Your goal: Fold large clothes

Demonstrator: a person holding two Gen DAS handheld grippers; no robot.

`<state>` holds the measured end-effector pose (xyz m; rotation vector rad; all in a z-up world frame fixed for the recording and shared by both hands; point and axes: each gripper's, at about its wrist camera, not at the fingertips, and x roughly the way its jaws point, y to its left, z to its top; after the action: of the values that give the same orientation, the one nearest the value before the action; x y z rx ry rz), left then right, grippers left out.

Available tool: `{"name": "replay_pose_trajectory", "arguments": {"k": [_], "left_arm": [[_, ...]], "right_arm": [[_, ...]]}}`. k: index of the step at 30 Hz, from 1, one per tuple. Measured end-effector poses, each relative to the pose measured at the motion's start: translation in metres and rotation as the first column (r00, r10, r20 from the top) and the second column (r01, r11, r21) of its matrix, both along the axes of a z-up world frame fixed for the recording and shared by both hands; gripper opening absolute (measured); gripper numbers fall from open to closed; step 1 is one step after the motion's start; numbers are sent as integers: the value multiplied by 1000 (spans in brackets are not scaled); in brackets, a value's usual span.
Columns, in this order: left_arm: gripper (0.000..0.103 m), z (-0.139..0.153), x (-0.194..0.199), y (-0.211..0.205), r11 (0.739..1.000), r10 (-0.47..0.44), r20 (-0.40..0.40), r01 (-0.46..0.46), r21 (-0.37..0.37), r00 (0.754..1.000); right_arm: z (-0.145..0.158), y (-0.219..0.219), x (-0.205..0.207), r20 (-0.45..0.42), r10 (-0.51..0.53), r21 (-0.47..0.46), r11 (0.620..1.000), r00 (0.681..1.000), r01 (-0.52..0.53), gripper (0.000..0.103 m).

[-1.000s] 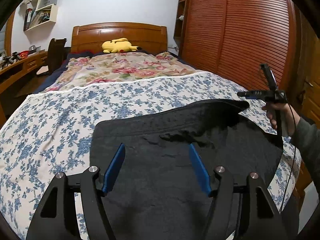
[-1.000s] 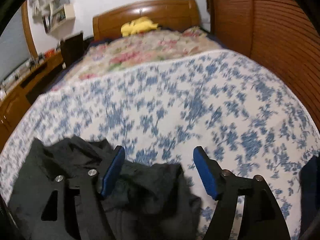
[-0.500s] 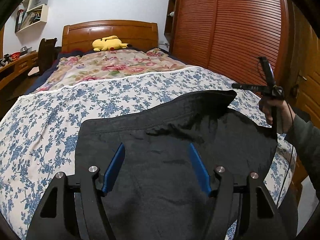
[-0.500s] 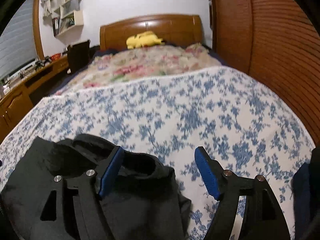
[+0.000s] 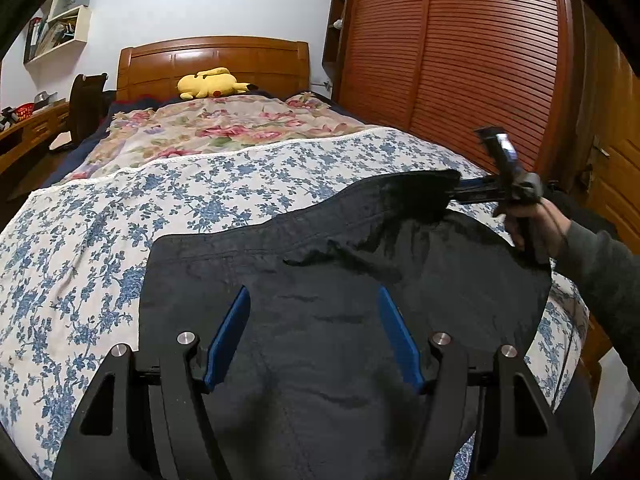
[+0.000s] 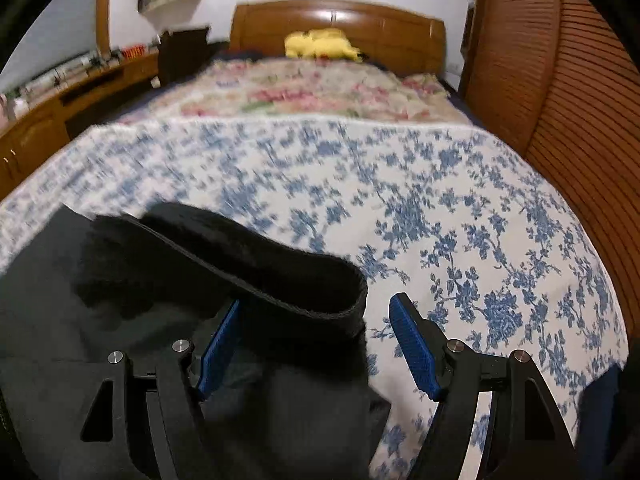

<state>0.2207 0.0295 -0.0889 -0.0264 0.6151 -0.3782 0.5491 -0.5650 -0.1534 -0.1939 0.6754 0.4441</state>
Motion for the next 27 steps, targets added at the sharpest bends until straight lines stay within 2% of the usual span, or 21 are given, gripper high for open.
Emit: {"name": "replay_pose_trajectory", "arguments": {"k": [5,7,9,10,12,15,17,19,20,22,24,25,27], "left_arm": [[67,-3,1,-1,1000,-8,-10,8,5,1000],[67,-4,2,-2,1000,-13,-15,13,6,1000],[67,-6,3,-3,1000,-16,-20,16,10,1000],[67,-6,3,-3,1000,-17,-21,17,11,1000],[67,-7,4,-3,1000,-19,-25,19,10,1000],[67,-7,4,-2,1000,-21,-29,21,3,999],[67,-7,4,-2,1000,-20,-29,21,2,999],[67,-7,4,-2,1000,-19,-30,19,3,999],[67,-7,4,-2,1000,-17,-31,17,3,999],[67,-8,4,-1,1000,-14,-33,14,6,999],[67,-9,2,2,1000,-4,-36,5,10,999],[67,-9,2,4,1000,2,-37,-1,10,999],[67,-9,1,9,1000,14,-38,-13,10,999]], "right_arm": [[-17,16,49,-139,28,4,1000,990,-28,75],[-28,25,62,-218,60,-4,998,974,-63,66],[-35,35,69,-261,85,-2,996,961,-88,48],[-35,38,70,-266,100,9,995,959,-102,43],[-31,42,68,-252,121,10,992,960,-122,23],[-17,45,57,-145,100,-39,994,984,-106,14],[-2,34,47,-64,10,-33,999,998,-12,13],[3,24,54,-70,-126,-37,992,990,124,13],[0,25,60,-83,-159,-62,986,984,154,13],[-8,32,64,-110,-140,-113,985,984,128,15],[-13,39,70,-159,-135,-124,985,978,116,26],[-10,42,66,-137,-141,-140,983,980,121,30],[3,49,57,-78,-127,-142,983,989,115,51]]}}
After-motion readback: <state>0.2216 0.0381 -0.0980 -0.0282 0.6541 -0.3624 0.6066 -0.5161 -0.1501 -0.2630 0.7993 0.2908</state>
